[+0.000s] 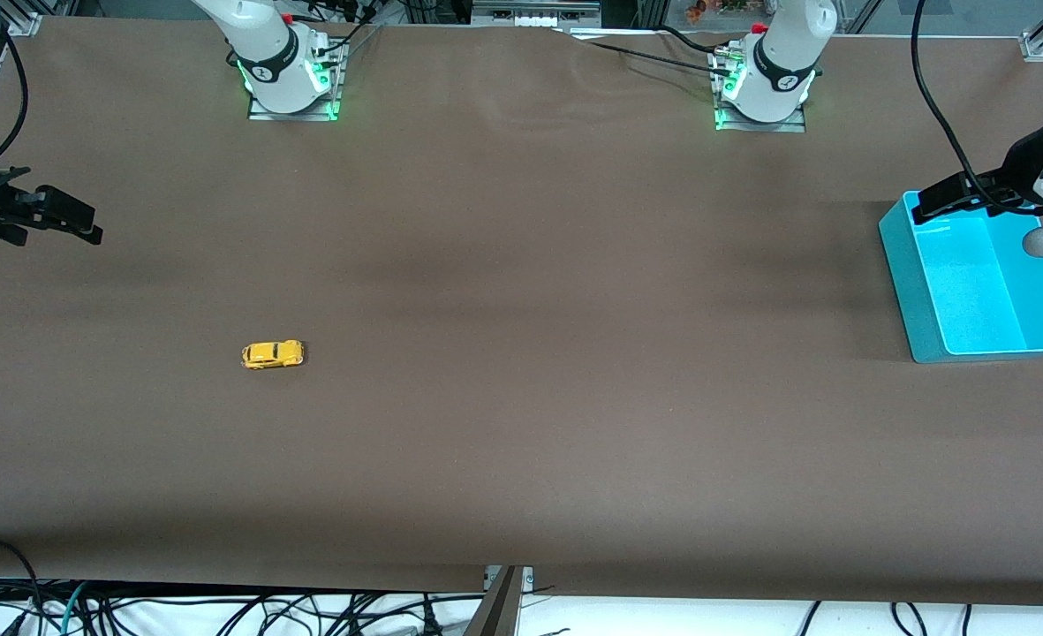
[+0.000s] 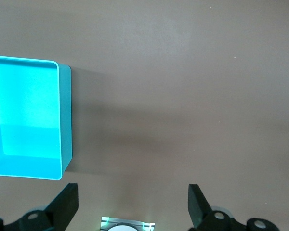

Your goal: Wind and store yellow beetle car

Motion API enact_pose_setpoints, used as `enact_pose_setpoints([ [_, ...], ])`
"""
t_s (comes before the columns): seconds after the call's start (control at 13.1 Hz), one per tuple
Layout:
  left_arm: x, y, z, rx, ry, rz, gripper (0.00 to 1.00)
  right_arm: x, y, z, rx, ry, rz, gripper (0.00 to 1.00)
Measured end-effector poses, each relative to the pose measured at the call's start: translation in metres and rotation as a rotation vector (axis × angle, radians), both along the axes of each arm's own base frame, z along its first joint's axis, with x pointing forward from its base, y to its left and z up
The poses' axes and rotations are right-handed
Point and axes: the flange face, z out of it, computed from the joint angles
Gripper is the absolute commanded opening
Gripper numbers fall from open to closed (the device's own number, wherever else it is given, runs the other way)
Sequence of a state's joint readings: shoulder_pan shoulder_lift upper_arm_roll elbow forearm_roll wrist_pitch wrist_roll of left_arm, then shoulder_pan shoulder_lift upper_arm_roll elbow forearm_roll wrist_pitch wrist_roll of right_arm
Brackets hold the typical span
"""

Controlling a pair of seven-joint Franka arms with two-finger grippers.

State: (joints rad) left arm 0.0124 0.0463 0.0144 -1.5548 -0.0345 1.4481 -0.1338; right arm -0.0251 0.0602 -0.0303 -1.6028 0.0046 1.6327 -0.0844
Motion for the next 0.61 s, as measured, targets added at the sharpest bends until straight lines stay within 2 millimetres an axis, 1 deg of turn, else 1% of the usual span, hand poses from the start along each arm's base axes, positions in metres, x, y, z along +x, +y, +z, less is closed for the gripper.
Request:
enact_pose_setpoints([
  [0.31,0.0001,0.0055,-0.0005,-0.001,0.001,0.010,1.00,0.0000,0.0005,-0.0003,0.000,0.002,0.001,0.99],
  [0.61,0.0006,0.0054,-0.0015,-0.002,0.003,0.010,1.00,0.0001,0.0005,-0.0008,0.000,0.003,0.001,0.99],
])
